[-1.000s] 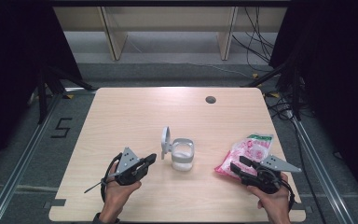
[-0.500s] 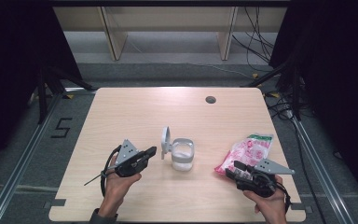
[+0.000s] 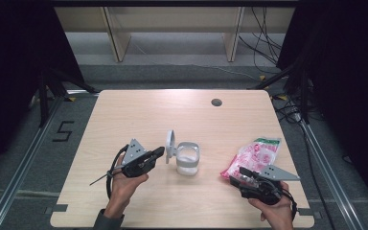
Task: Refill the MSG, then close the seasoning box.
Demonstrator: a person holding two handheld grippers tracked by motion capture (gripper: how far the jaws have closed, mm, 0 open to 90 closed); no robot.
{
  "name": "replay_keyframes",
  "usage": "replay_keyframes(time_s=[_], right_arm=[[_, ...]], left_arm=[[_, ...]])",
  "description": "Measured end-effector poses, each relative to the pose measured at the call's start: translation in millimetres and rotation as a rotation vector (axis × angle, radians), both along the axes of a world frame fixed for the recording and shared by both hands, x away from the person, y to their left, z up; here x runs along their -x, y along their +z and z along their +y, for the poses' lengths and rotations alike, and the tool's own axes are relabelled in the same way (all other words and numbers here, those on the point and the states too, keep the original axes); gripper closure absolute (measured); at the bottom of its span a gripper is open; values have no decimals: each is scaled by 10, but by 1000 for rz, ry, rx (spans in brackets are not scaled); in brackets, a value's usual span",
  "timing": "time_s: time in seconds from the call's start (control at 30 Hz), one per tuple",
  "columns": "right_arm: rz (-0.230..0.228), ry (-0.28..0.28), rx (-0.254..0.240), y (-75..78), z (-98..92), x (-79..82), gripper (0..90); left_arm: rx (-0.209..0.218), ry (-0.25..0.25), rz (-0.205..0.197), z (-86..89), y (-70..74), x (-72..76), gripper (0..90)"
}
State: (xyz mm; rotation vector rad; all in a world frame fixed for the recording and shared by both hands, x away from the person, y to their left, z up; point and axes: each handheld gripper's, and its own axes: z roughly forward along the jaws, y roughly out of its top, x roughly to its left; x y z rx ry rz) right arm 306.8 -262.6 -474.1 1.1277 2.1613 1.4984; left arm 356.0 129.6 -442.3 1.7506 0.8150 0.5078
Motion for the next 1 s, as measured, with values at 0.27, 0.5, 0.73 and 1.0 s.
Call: replay_keyframes(time_s=[0.27, 0.5, 0.73, 1.0], right_arm=[[2, 5, 15, -5, 25, 24, 427], [24, -5, 14, -8, 31, 30, 421], [11, 14, 29, -12, 40, 22, 408], [15, 15, 38, -8, 77, 44, 399]], left_arm=[[3, -14, -22, -21, 40, -63, 894], [4, 0, -23, -13, 56, -98, 894], [-4, -1, -31, -21, 67, -75, 894], [6, -9, -37, -53, 86, -68, 894]])
